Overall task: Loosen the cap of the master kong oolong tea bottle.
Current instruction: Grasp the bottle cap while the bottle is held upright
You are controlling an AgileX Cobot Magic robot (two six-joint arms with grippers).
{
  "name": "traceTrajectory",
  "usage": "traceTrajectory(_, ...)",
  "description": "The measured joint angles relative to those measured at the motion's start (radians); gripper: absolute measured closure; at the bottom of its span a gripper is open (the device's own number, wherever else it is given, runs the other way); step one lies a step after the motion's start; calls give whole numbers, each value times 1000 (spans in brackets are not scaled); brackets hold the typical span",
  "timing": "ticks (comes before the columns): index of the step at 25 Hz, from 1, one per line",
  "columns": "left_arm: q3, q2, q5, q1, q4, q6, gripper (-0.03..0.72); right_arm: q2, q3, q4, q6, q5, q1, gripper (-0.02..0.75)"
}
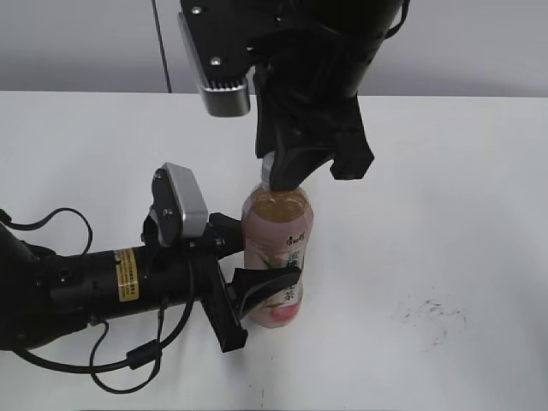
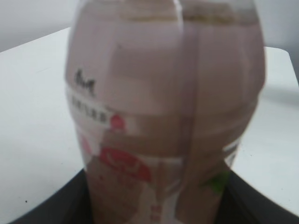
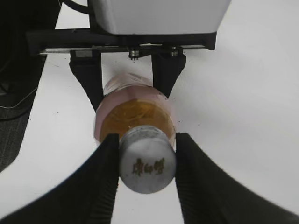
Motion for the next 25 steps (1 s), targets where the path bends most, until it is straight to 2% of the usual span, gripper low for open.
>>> traceTrajectory(4, 0, 0, 1, 0, -1, -2, 309, -2, 0, 16, 83, -1, 0, 223)
traceTrajectory(6, 0, 0, 1, 0, -1, -2, 309, -6, -7, 41, 167, -4, 0, 174)
traceTrajectory(8, 0, 0, 1, 0, -1, -2, 309, -14, -28, 58, 341, -23, 0, 167)
traceTrajectory(10, 0, 0, 1, 0, -1, -2, 309, -23, -59, 51, 600, -30, 0, 164)
traceTrajectory(15, 0, 0, 1, 0, -1, -3, 309, -34, -104, -52, 1224, -16, 0, 164)
traceTrajectory(19, 0, 0, 1, 0, -1, -3, 309, -34, -90, -69, 1404, -10, 0, 183)
traceTrajectory(25, 0, 0, 1, 0, -1, -3, 310, -29, -1, -42, 1450, -8, 0, 200)
